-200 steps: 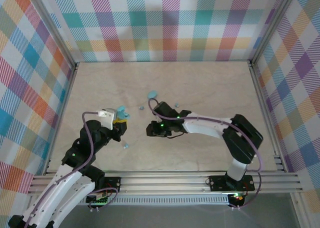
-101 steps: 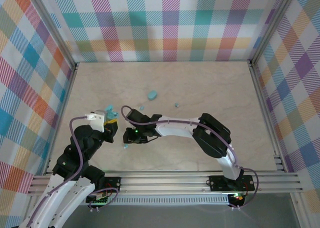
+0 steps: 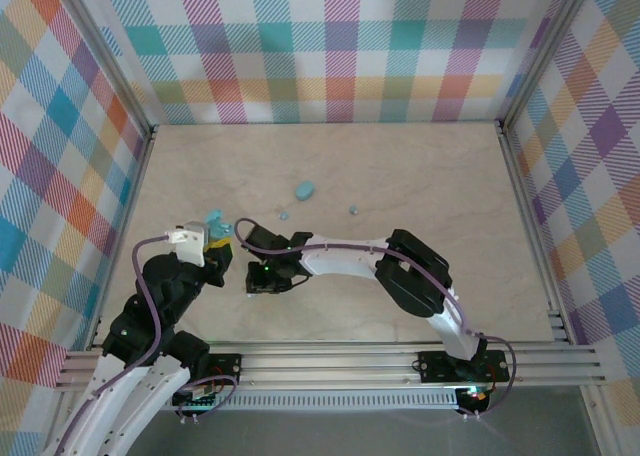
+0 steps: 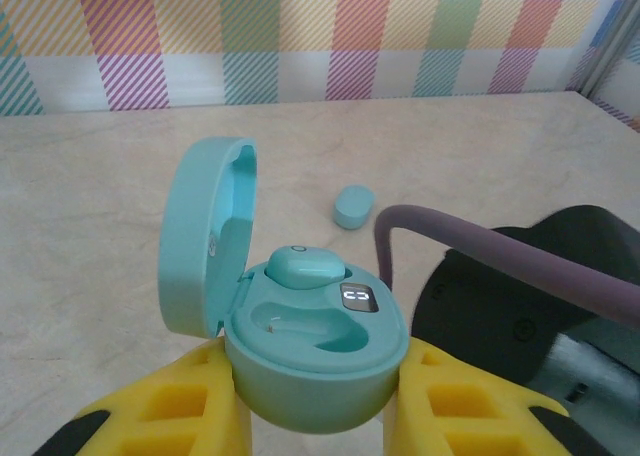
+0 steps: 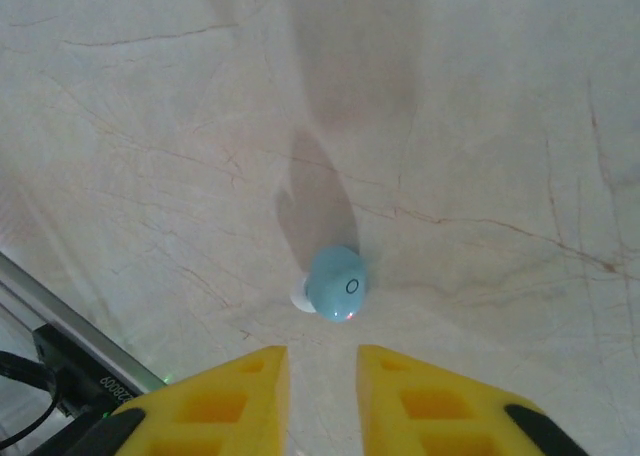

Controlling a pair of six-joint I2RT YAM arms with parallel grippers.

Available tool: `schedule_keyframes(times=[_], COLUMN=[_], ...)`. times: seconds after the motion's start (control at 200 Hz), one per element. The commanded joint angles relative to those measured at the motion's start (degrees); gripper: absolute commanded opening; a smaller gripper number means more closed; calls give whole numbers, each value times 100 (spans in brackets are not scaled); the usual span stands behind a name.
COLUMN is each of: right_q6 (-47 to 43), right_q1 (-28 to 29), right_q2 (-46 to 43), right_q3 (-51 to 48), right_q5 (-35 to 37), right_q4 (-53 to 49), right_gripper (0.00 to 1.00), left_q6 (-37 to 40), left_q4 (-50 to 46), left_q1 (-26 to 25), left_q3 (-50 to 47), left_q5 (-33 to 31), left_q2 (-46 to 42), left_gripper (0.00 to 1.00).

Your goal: Insert wireless bluetooth earbuds into charging case

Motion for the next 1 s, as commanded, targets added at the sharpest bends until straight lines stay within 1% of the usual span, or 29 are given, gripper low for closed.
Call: schedule_keyframes(times=[0.0,0.095,0.52,0.775,0.995], right_q6=[-40,-70,-237,-343,-382], right_q1=[40,49,93,118,137], right_q2=[282,364,579,813,891], right_q3=[427,509,788,994,1068], right_q5=[115,99,169,128,163], right_q4=[-367,-376,-639,-744,-826], right_gripper=[28,30,30,28,25], left_q6=[31,29,55,97,107], left_q4=[-54,-70,-138,-246,-300], left_q1=[71,71,71,71,69], left_q3=[41,51,18,87,81], left_q5=[23,40,179,223,220], left_q2=[-146,-169,-295,-355,-438], left_gripper=[0,0,0,0,0])
